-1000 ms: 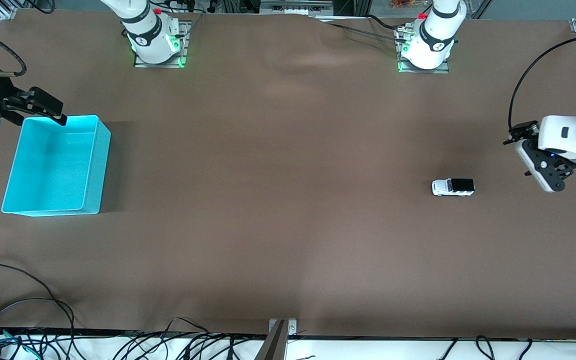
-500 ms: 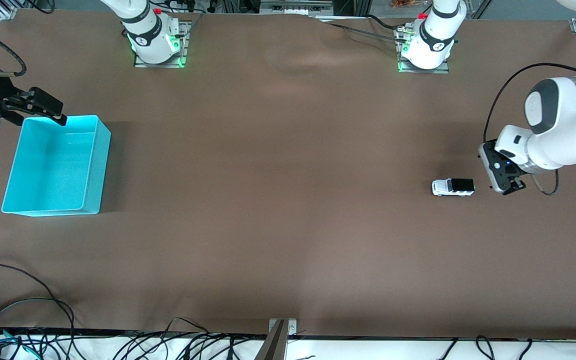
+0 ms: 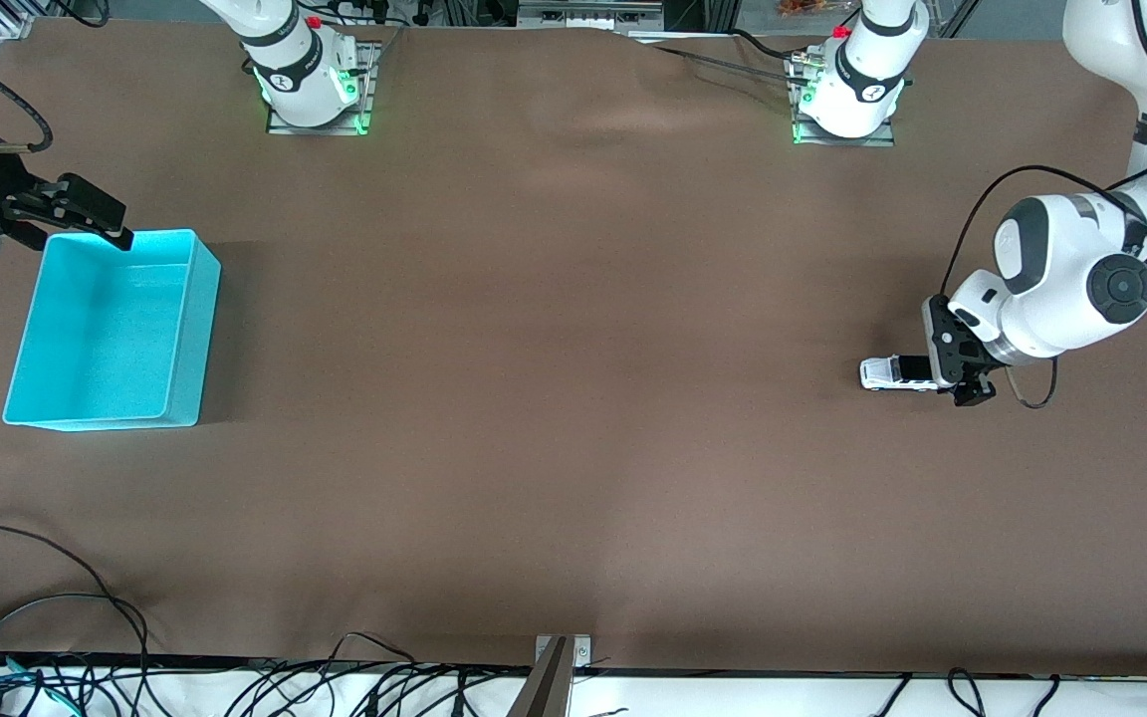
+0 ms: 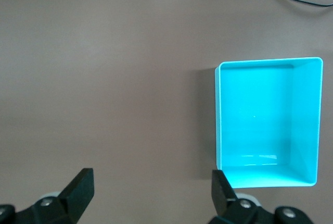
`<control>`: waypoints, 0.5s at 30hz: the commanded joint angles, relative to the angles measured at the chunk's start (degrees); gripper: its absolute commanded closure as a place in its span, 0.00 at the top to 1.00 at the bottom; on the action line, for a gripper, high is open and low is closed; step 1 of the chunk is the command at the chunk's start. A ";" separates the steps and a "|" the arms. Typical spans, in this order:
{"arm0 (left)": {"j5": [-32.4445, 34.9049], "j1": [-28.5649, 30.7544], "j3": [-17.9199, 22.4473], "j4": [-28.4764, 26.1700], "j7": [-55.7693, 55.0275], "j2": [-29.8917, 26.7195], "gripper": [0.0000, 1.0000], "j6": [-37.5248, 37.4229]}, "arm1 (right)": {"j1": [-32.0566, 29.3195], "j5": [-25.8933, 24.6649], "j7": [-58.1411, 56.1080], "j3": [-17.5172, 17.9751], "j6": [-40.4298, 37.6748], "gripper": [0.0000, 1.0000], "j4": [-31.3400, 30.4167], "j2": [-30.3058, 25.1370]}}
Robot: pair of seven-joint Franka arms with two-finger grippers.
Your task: Wind and store white jeep toy
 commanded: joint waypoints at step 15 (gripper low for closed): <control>1.12 0.35 -0.21 -1.73 4.15 4.97 1.00 7.85 | 0.18 0.10 0.50 -0.15 -0.02 1.00 0.51 -0.08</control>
